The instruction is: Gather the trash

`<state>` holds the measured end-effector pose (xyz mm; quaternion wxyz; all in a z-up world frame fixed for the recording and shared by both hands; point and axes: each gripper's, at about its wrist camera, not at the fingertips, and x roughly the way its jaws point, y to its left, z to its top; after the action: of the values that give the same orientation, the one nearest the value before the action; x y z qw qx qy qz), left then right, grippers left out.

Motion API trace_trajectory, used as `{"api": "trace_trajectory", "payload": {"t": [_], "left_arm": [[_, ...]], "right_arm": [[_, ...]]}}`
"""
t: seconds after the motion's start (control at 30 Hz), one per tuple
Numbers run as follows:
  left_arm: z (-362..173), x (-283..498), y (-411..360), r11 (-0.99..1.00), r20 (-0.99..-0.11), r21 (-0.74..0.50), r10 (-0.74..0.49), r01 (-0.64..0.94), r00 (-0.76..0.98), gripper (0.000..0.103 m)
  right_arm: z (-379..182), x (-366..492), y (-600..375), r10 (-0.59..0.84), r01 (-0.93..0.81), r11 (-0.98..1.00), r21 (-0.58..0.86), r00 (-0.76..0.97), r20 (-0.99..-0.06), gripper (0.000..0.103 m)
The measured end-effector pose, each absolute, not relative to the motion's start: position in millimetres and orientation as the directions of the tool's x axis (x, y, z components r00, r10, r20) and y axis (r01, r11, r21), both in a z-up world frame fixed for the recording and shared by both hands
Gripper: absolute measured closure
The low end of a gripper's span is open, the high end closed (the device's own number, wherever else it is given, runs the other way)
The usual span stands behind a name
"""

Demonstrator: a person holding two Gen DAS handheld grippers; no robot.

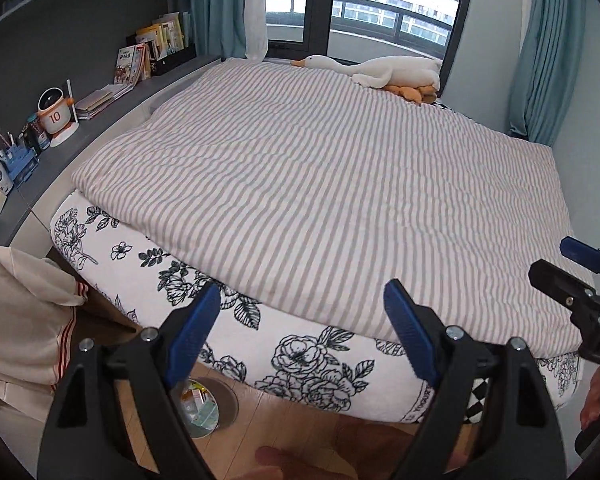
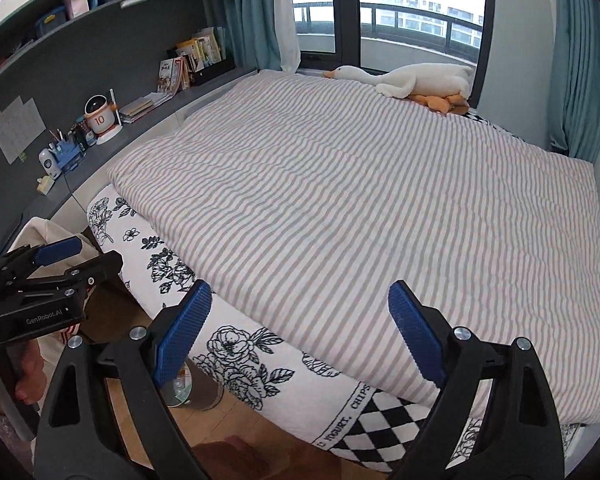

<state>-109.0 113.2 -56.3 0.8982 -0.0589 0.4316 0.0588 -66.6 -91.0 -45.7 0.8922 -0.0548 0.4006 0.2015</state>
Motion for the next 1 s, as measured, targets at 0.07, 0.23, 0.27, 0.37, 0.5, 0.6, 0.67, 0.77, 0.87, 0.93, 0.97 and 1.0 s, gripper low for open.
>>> {"api": "trace_trajectory", "payload": {"t": [0.07,0.23,0.27,0.37,0.5,0.6,0.67,0.77,0.87,0.93,0.97,1.0], "left_arm": [[-54.7,-98.2,99.6,0.985,-0.784,-0.052,0.063,-0.166,0.618,0.019],[-48.2,-75.7,81.3,0.986,-0.791,-0.062,0.046,-0.154,0.610,0.019],[-46.1,-69.7,79.4,0.987,-0.793,-0.061,0.042,-0.148,0.608,0.019],[-42.0,-55.7,76.5,0.991,-0.796,-0.065,0.019,-0.115,0.605,0.019],[-39.2,-42.6,74.9,0.996,-0.813,-0.042,0.008,-0.073,0.583,0.019],[-38.1,-38.5,76.6,0.998,-0.816,-0.027,0.007,-0.050,0.578,0.019],[-38.3,-35.7,78.9,0.999,-0.819,-0.025,0.003,-0.042,0.573,0.019],[-36.8,-33.3,81.0,0.999,-0.819,-0.028,-0.003,-0.035,0.574,0.019],[-34.1,-31.3,82.7,0.999,-0.818,-0.032,-0.014,-0.021,0.575,0.019],[-31.2,-30.7,82.8,1.000,-0.812,-0.021,-0.005,-0.020,0.584,0.017],[-30.8,-30.6,83.6,1.000,-0.810,-0.019,-0.003,-0.021,0.586,0.015],[-30.3,-29.8,84.0,1.000,-0.810,-0.022,-0.004,-0.023,0.586,0.015]], "right_arm": [[-43.9,-57.3,-104.7,0.313,-0.405,0.912,0.060,0.596,-0.739,0.016],[-34.9,-44.2,-124.2,0.314,-0.392,0.917,0.068,0.607,-0.731,0.016],[-33.4,-41.5,-125.2,0.315,-0.387,0.919,0.075,0.607,-0.730,0.016],[-32.0,-38.4,-128.1,0.308,-0.365,0.927,0.084,0.616,-0.725,0.016],[-31.7,-30.7,-130.3,0.296,-0.316,0.942,0.116,0.613,-0.733,0.016],[-28.8,-28.8,-127.9,0.273,-0.294,0.950,0.103,0.627,-0.730,0.016],[-27.6,-27.8,-128.3,0.271,-0.277,0.954,0.116,0.632,-0.726,0.016],[-27.3,-25.9,-127.6,0.259,-0.258,0.959,0.115,0.641,-0.723,0.016],[-25.5,-23.4,-126.7,0.260,-0.248,0.961,0.126,0.642,-0.722,0.016],[-24.4,-21.9,-124.8,0.254,-0.251,0.961,0.114,0.646,-0.720,0.016],[-23.9,-20.9,-124.0,0.255,-0.252,0.961,0.113,0.647,-0.719,0.016],[-23.1,-20.1,-123.1,0.257,-0.254,0.960,0.115,0.647,-0.718,0.016]]}}
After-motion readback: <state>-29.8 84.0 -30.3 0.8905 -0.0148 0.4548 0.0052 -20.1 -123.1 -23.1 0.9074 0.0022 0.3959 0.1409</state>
